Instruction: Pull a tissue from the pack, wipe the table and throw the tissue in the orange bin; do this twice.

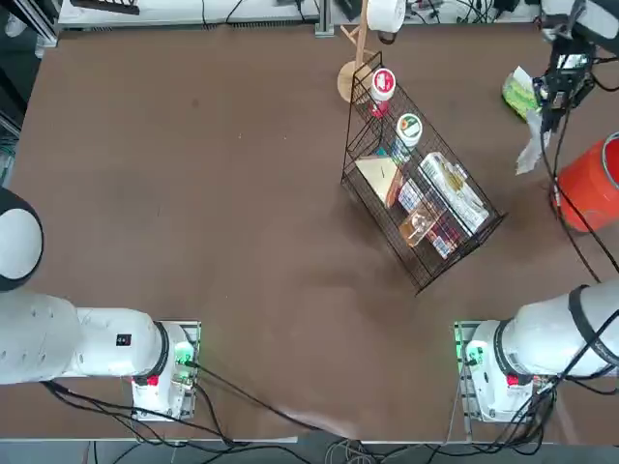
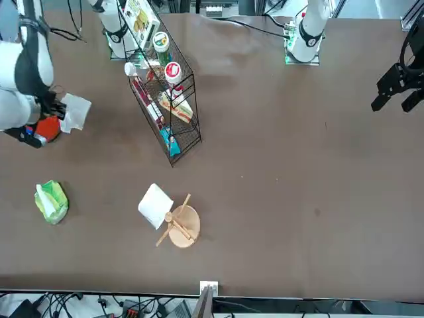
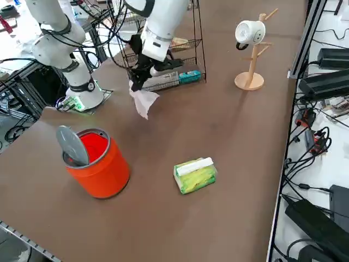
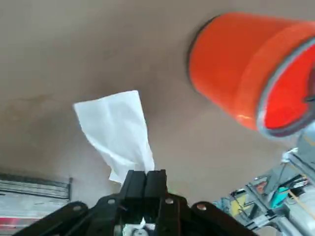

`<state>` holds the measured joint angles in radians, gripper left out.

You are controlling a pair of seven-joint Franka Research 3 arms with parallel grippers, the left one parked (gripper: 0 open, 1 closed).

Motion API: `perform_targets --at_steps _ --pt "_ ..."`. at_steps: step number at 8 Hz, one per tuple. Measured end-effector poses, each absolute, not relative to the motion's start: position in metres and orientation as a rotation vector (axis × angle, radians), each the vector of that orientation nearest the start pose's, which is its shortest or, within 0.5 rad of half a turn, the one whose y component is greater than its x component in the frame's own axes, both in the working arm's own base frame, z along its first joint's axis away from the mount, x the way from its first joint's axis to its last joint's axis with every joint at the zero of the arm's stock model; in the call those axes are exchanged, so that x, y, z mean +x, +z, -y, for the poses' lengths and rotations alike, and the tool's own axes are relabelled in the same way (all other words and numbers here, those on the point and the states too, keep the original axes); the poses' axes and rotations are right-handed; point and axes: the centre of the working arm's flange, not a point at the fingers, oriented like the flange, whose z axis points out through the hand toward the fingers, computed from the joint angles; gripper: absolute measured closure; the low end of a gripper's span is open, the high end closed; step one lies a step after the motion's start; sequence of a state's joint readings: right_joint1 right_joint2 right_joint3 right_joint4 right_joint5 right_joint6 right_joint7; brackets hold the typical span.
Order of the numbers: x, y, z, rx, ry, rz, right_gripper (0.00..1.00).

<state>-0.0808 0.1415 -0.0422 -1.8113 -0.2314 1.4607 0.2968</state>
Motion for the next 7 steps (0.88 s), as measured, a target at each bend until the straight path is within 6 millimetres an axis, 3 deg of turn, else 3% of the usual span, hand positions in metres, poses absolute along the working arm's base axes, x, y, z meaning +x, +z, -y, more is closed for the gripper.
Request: perform_targets --at_steps 3,5,7 --pt "0.53 0.487 0.128 -3.335 0.828 -0.583 0.99" --pt "0.521 0.521 0.177 -3.358 0.822 -0.529 0.99" --pt "0.509 0.539 0.22 -3.388 0.847 -0.473 0.99"
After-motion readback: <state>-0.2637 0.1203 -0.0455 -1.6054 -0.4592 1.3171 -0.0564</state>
